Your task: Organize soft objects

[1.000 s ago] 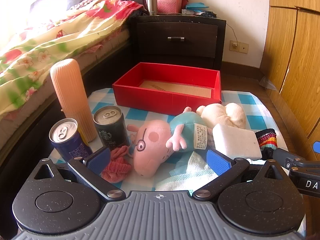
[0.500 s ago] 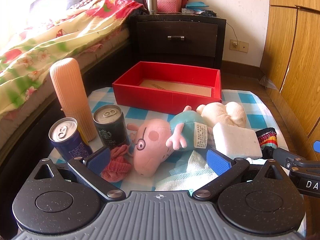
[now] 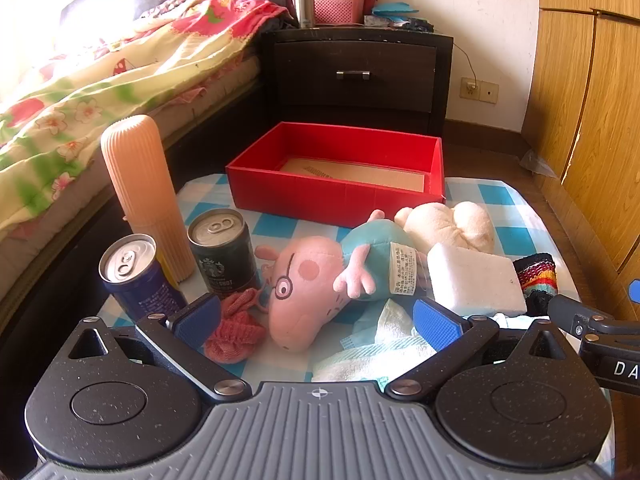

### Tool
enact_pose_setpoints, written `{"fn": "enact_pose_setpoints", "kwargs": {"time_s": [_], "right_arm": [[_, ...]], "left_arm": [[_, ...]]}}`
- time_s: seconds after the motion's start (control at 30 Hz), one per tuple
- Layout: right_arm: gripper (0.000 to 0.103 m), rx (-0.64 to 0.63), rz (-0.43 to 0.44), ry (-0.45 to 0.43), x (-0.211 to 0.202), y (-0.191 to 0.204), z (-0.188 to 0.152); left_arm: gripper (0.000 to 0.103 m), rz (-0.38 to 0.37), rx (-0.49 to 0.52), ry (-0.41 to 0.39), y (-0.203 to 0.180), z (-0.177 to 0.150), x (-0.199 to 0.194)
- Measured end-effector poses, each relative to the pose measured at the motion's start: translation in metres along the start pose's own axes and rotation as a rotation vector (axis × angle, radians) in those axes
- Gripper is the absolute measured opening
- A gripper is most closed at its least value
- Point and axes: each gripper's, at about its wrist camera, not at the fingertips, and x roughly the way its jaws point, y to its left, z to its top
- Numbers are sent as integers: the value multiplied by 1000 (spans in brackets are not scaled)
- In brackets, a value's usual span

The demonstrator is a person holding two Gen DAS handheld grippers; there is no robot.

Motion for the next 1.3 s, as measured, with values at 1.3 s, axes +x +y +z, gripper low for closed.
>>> {"fn": "enact_pose_setpoints", "kwargs": {"time_s": [1.3], "right_arm": [[85,-3,0,-3,0,1,-1]], "left_arm": [[98,9,5,4,-1,-1,1]]}}
